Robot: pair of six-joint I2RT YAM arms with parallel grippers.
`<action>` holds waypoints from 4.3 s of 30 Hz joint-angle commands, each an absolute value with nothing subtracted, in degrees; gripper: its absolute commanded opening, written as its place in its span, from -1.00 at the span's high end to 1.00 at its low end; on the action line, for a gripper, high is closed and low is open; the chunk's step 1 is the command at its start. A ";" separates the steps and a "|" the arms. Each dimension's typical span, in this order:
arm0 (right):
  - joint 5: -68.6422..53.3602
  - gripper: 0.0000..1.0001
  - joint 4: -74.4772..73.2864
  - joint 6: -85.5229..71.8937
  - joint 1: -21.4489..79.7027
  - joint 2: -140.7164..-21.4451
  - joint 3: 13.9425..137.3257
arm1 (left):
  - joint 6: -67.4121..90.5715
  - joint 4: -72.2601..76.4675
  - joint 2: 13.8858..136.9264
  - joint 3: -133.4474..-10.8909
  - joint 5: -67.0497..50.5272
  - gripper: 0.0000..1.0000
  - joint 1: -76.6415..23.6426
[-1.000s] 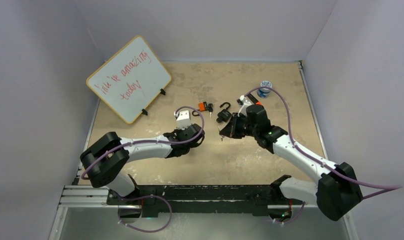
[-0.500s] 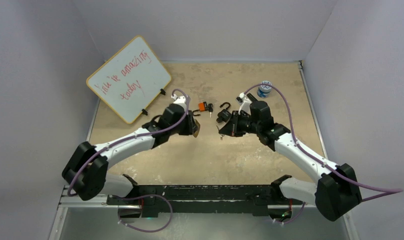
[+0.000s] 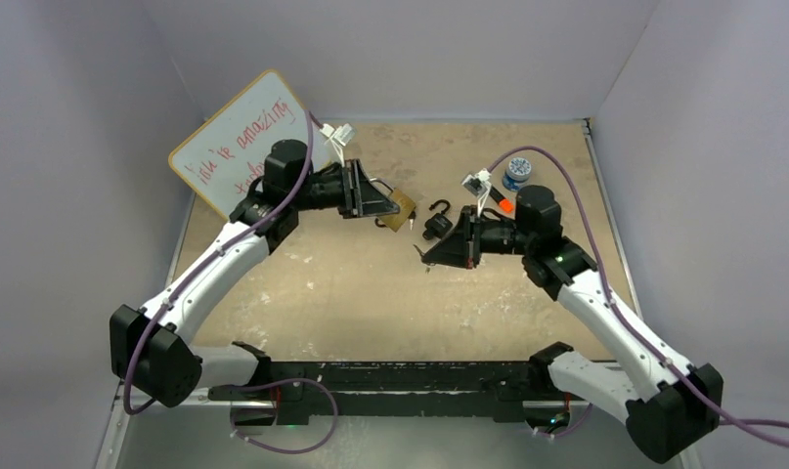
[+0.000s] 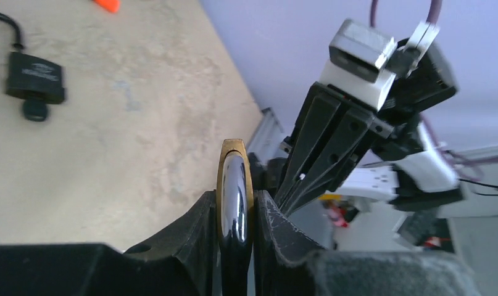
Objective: Unlock with the key
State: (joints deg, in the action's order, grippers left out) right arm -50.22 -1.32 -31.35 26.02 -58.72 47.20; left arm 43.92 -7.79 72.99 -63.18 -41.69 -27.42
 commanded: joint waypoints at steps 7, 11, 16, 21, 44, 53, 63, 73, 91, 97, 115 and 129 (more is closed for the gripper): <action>-63.85 1.00 5.66 -36.66 25.99 -52.51 50.75 | 72.57 10.88 74.48 -72.08 -67.22 1.00 -25.77; -66.08 1.00 13.86 -42.23 25.92 -51.51 51.32 | 73.30 10.73 74.44 -71.97 -69.09 1.00 -25.75; -61.80 1.00 15.43 -45.54 25.96 -52.73 53.84 | 73.72 11.97 73.88 -72.07 -69.82 1.00 -25.75; -60.36 1.00 21.05 -49.59 25.93 -54.84 53.57 | 73.61 12.84 73.99 -71.43 -69.70 1.00 -25.75; -57.82 1.00 19.82 -49.92 25.97 -58.11 55.81 | 73.48 14.07 73.92 -70.52 -69.17 1.00 -25.75; -58.21 1.00 20.82 -50.44 25.95 -57.79 55.77 | 69.85 11.68 73.24 -70.63 -67.98 1.00 -25.75; -57.93 1.00 20.58 -51.30 26.00 -57.72 54.93 | 63.28 6.72 72.60 -72.42 -65.82 1.00 -25.75; -57.06 1.00 17.96 -49.01 25.94 -58.17 53.50 | 69.59 13.52 72.42 -72.75 -67.25 1.00 -25.75; -56.22 1.00 17.07 -47.51 25.95 -57.62 56.50 | 68.87 13.37 72.14 -72.44 -67.11 1.00 -25.75; -56.01 1.00 16.86 -46.79 25.96 -56.38 55.22 | 68.49 13.32 72.32 -72.51 -66.92 1.00 -25.75; -55.87 1.00 13.58 -43.26 25.93 -55.72 55.53 | 68.03 13.36 72.60 -72.47 -66.53 1.00 -25.75; -55.89 1.00 17.53 -45.01 25.93 -56.31 55.87 | 67.18 13.01 72.60 -71.28 -66.84 1.00 -25.75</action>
State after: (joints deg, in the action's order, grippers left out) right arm -56.01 14.04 -44.53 25.96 -56.62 53.56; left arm 67.88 8.86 74.87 -69.97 -66.87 -25.63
